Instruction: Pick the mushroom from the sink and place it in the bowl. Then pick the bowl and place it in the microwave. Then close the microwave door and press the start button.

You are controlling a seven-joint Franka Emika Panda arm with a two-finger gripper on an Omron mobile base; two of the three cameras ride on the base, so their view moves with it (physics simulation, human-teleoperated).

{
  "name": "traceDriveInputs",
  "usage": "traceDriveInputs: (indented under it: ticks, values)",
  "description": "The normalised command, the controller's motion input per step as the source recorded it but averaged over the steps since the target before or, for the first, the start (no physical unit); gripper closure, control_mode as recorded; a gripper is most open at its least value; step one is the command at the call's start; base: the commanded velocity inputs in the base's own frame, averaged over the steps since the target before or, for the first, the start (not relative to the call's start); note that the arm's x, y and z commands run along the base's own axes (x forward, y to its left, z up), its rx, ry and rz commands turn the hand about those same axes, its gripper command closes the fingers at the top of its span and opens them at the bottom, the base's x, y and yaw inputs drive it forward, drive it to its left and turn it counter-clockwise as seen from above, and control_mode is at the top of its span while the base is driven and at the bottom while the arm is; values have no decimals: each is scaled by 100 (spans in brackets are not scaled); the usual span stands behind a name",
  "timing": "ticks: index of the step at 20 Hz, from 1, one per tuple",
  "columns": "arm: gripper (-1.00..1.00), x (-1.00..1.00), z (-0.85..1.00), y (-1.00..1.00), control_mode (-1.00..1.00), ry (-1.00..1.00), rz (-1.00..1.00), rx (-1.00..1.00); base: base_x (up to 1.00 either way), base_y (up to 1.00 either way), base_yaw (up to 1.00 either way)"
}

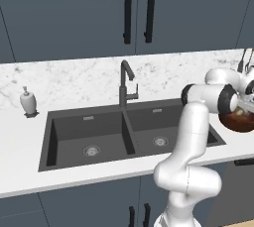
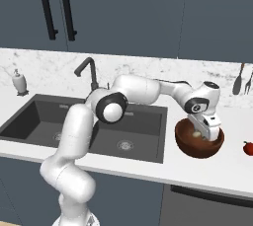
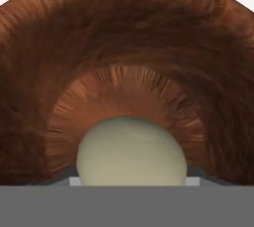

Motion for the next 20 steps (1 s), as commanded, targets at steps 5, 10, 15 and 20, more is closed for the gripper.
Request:
traceDriveInputs:
  ticks: [5,10,15,20]
  values:
    - [-100,11,-48,0,-100,6,0,0,0,0,0]
    - [-100,-2,-22,0,-100,-6,0,3,0,0,0]
    - [-100,-3,-5,0,-100,-4,0,3,0,0,0]
    - [-100,-43,9,0,-100,-5,0,0,0,0,0]
